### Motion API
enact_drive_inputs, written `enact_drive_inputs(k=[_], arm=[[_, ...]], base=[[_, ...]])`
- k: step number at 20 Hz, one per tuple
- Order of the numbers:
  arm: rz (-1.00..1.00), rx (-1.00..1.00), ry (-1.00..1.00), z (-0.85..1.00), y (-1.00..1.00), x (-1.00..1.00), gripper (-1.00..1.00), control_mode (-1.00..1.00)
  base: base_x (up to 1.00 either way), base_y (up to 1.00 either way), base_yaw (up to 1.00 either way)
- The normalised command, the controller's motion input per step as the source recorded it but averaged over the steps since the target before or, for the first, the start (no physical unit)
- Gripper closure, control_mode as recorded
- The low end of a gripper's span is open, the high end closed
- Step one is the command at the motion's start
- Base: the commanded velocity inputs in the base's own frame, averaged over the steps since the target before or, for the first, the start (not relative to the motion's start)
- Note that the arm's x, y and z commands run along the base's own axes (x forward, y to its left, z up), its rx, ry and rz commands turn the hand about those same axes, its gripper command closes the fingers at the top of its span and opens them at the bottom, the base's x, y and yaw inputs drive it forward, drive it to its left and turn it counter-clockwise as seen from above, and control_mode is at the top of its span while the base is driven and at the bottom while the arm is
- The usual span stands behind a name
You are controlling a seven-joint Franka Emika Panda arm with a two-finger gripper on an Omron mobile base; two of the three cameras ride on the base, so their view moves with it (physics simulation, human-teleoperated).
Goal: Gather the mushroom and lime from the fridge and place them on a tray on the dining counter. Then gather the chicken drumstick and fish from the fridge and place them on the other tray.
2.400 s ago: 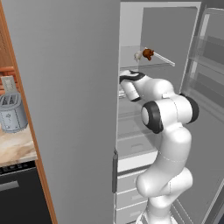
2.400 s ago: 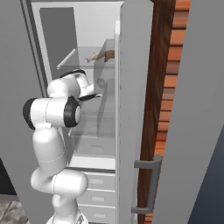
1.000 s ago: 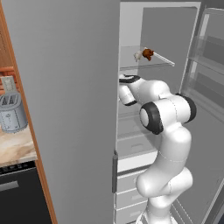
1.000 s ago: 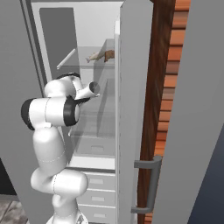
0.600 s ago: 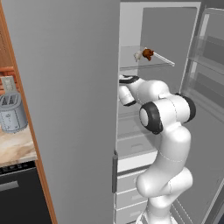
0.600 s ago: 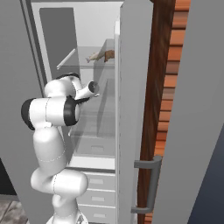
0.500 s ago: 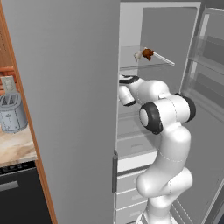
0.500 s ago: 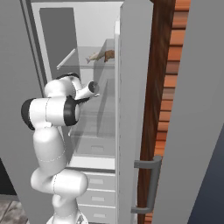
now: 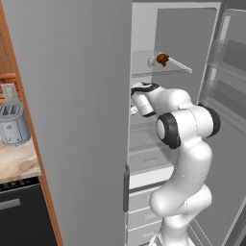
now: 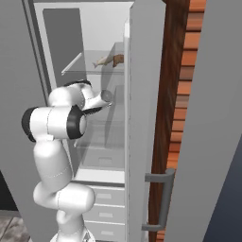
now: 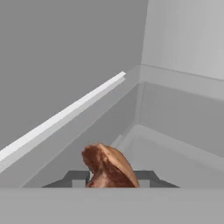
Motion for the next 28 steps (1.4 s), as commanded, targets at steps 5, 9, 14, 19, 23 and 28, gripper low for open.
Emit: enact_drive_inputs(k=[5,9,14,19,23,28], arm=[[0.00,0.01,0.00,-0.02,-0.11,-0.32,1.00,-1.00],[-0.01,0.01,0.00,0.13,0.21,-0.03,1.00,-1.00],[-0.09,0.00,0.00,0.50,0.07,-0.21,1.00,-1.00],[-0.07,0.00,0.00,0.47,-0.04,-0.57,1.00,-1.00],[-0.08,0.00,0.00,0.49,-0.16,-0.67,1.00,-1.00],[-0.09,0.00,0.00,0.55,-0.36,-0.80,1.00,-1.00]], base=[[0.00,0.00,0.00],[0.00,0.00,0.00],[0.00,0.00,0.00],[0.00,0.00,0.00],[0.00,0.00,0.00],[0.00,0.00,0.00]])
